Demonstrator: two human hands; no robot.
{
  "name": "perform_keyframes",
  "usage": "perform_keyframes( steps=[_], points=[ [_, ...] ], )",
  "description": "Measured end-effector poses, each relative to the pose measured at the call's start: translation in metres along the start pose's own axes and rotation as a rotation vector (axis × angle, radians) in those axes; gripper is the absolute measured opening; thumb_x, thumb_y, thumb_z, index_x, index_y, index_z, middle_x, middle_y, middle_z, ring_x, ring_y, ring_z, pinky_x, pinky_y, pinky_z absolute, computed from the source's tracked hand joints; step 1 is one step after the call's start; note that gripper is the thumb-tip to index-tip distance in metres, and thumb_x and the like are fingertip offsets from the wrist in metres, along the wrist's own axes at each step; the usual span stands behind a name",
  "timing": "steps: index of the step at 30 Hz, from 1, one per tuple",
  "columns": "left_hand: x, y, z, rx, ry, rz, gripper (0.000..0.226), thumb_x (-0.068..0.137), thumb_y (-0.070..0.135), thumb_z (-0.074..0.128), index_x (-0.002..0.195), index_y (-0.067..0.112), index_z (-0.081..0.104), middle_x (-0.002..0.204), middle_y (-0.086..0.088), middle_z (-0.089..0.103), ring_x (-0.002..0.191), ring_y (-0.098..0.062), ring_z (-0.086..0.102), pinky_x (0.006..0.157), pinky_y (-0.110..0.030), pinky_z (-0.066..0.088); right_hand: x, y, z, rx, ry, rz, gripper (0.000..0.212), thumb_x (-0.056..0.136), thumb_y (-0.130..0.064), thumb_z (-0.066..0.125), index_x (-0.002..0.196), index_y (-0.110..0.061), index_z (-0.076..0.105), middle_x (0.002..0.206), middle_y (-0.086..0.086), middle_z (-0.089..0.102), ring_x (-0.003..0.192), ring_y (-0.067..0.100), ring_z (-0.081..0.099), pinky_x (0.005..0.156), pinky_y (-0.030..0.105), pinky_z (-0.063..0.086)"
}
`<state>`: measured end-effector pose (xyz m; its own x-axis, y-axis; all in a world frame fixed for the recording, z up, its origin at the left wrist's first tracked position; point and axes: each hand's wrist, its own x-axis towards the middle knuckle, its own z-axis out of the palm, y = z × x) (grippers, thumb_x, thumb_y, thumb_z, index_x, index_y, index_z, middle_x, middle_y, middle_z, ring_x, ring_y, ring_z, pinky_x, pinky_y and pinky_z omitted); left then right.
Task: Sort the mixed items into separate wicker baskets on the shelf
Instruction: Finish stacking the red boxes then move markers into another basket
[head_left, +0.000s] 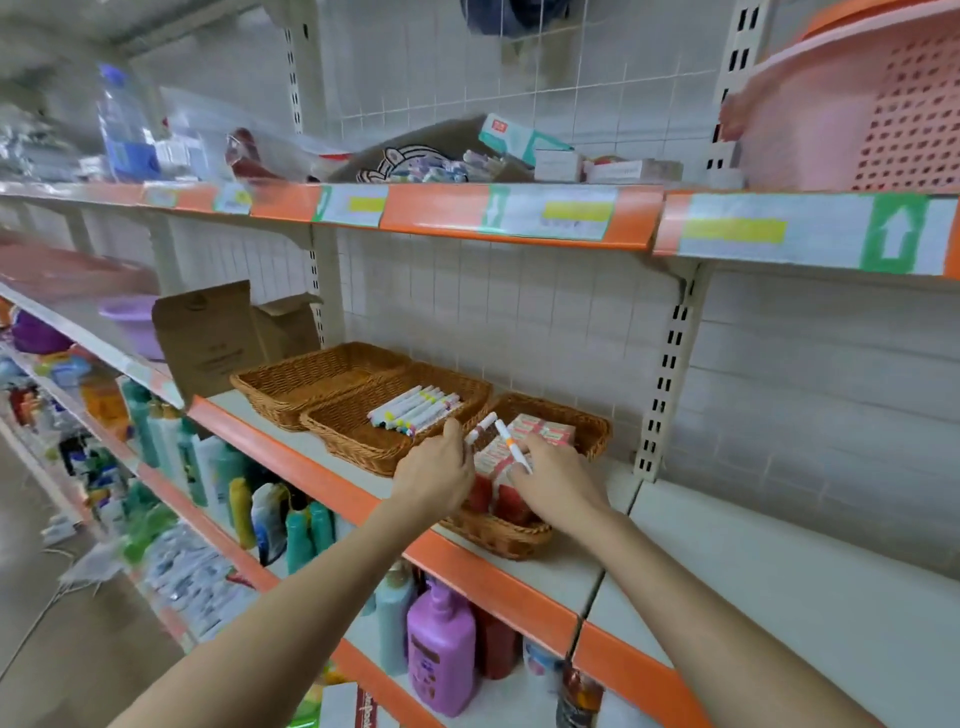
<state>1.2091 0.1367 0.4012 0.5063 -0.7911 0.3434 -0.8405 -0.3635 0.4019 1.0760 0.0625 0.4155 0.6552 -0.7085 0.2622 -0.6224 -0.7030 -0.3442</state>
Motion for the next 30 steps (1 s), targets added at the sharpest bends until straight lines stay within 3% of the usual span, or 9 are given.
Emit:
perform_keyframes(
  steps=[3,7,12,22,26,28,30],
  points=[
    [0.020,-0.030,-0.006,0.003,-0.033,0.011,0.021,0.102,0.029,0.029,0.090,0.013,0.032,0.075,-0.007,0.049,0.069,-0.032,0.050,0.059,-0.036,0.033,0.022,-0.021,0.017,-0.005,-0.003,-0.003,0.029,0.096,-0.035,0.044,0.118,-0.021,0.055,0.106,0.005,0.066,0.094,0.030,0.063,0.072,0.035,0.048],
    [0.047,-0.075,-0.020,0.040,-0.074,0.016,0.023,0.101,0.031,0.032,0.092,0.011,0.036,0.096,-0.016,0.061,0.086,-0.038,0.057,0.064,-0.037,0.035,0.051,-0.057,0.043,0.016,-0.012,0.052,0.026,0.093,-0.037,0.045,0.111,-0.022,0.056,0.099,0.005,0.066,0.085,0.029,0.062,0.067,0.034,0.048],
    [0.080,-0.132,-0.036,0.080,-0.083,0.007,0.028,0.098,0.031,0.036,0.103,0.007,0.050,0.109,-0.018,0.063,0.100,-0.038,0.058,0.070,-0.036,0.038,0.086,-0.103,0.075,-0.001,-0.008,0.094,0.032,0.093,-0.035,0.046,0.117,-0.018,0.057,0.109,0.011,0.066,0.097,0.034,0.062,0.073,0.035,0.047],
    [0.140,-0.195,-0.031,-0.105,-0.195,-0.007,0.011,0.085,0.024,0.056,0.088,0.014,0.060,0.072,-0.005,0.057,0.071,-0.028,0.058,0.059,-0.029,0.042,0.150,-0.128,0.113,-0.041,-0.055,0.146,0.028,0.093,-0.027,0.046,0.114,-0.013,0.058,0.107,0.011,0.065,0.099,0.033,0.060,0.066,0.031,0.041],
    [0.171,-0.203,-0.019,-0.096,-0.211,0.047,0.008,0.083,0.015,0.059,0.077,0.013,0.055,0.068,-0.006,0.053,0.062,-0.020,0.048,0.055,-0.028,0.036,0.186,-0.117,0.123,-0.026,-0.107,0.188,0.010,0.090,-0.018,0.046,0.095,-0.011,0.052,0.084,0.008,0.054,0.094,0.033,0.059,0.058,0.028,0.035],
    [0.186,-0.204,-0.013,-0.062,-0.229,0.051,0.012,0.084,0.015,0.061,0.075,0.015,0.052,0.069,-0.005,0.051,0.062,-0.018,0.048,0.053,-0.027,0.036,0.201,-0.112,0.127,-0.021,-0.118,0.198,0.025,0.091,-0.015,0.046,0.114,-0.010,0.053,0.099,0.014,0.059,0.101,0.036,0.058,0.065,0.030,0.038],
    [0.200,-0.204,-0.008,-0.015,-0.238,0.050,0.013,0.084,0.017,0.063,0.074,0.017,0.055,0.071,-0.004,0.054,0.065,-0.018,0.051,0.055,-0.032,0.044,0.212,-0.107,0.131,-0.042,-0.128,0.215,0.044,0.092,-0.013,0.045,0.136,-0.008,0.043,0.115,0.019,0.059,0.108,0.036,0.057,0.071,0.031,0.041]
  ],
)
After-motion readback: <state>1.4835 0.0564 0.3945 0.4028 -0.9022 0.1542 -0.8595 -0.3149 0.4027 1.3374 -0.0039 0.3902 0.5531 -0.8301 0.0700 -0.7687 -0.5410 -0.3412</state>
